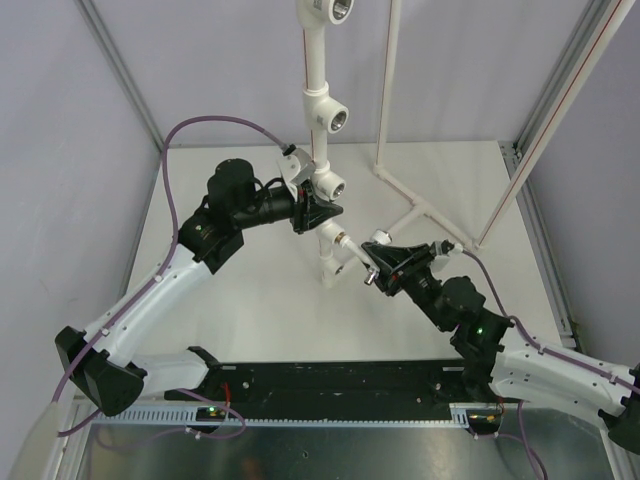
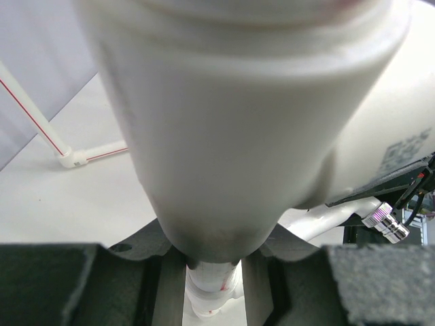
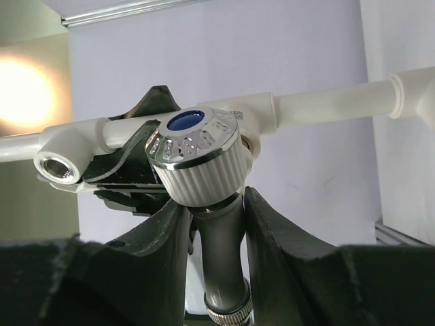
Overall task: Install the water faucets
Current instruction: Screw the water faucet onto the adaptor.
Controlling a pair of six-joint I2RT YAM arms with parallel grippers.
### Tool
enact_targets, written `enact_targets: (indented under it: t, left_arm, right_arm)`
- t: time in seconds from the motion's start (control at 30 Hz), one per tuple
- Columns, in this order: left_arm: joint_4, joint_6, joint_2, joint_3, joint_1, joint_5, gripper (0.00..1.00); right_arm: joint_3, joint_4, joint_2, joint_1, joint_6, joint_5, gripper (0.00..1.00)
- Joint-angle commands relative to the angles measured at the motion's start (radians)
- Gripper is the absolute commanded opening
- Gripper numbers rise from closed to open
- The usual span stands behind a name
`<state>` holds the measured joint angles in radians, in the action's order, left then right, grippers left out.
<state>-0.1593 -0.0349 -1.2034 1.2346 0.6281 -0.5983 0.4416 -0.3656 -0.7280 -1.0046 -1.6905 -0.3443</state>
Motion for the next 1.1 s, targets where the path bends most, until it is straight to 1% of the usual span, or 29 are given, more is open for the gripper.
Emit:
enact_targets:
  t: [0.0,0.17,0.33,0.4,0.53,0.7,0.77,0.83,0.87,0.9,0.93,1.0,1.07]
  left_arm:
    - [-0.153,0.056,-0.018,-0.004,0.038,-0.113,0.09]
    - [-0.152,0.058,-0.023,-0.003,0.038,-0.119,0.09]
    - [-0.152,0.058,-0.025,-0.003,0.038,-0.121,0.09]
    - [-0.152,0.058,-0.025,-0.003,0.038,-0.122,0.09]
    - [-0.153,0.058,-0.024,-0.003,0.038,-0.123,0.09]
    - [-0.152,0.058,-0.024,-0.003,0.039,-0.123,0.09]
    - [-0.153,0.057,-0.025,-0.003,0.039,-0.123,0.09]
    - [-0.152,0.058,-0.025,-0.003,0.038,-0.125,0.09]
    - [-0.152,0.058,-0.024,-0.004,0.039,-0.124,0.09]
    - [-0.153,0.058,-0.023,-0.003,0.038,-0.124,0.09]
    - [-0.153,0.057,-0.022,-0.005,0.039,-0.123,0.09]
    - [-0.153,0.056,-0.021,-0.005,0.038,-0.121,0.09]
    - [-0.152,0.057,-0.021,-0.005,0.039,-0.122,0.09]
  right_arm:
    - [-0.005,-0.047,-0.019,-0.021,-0.171,-0.023,0.0]
    - [0.061,0.056,-0.015,0.015,0.016,0.011,0.01]
    - [0.109,0.083,-0.037,0.041,0.159,0.043,0.26]
    - [0.126,0.082,-0.048,0.05,0.205,0.05,0.32]
    - [0.163,0.087,-0.07,0.064,0.297,0.047,0.37]
    - [0.198,0.08,-0.106,0.08,0.372,0.052,0.4]
    - [0.206,0.071,-0.121,0.083,0.386,0.058,0.39]
    - [0.211,0.058,-0.135,0.085,0.402,0.06,0.25]
    - [0.214,0.054,-0.141,0.086,0.413,0.06,0.13]
    - [0.216,0.052,-0.145,0.087,0.44,0.058,0.07]
    - [0.222,0.055,-0.149,0.086,0.469,0.057,0.03]
    - [0.235,0.051,-0.15,0.077,0.573,0.052,0.01]
    - [0.24,0.028,-0.143,0.044,0.752,0.008,0.0]
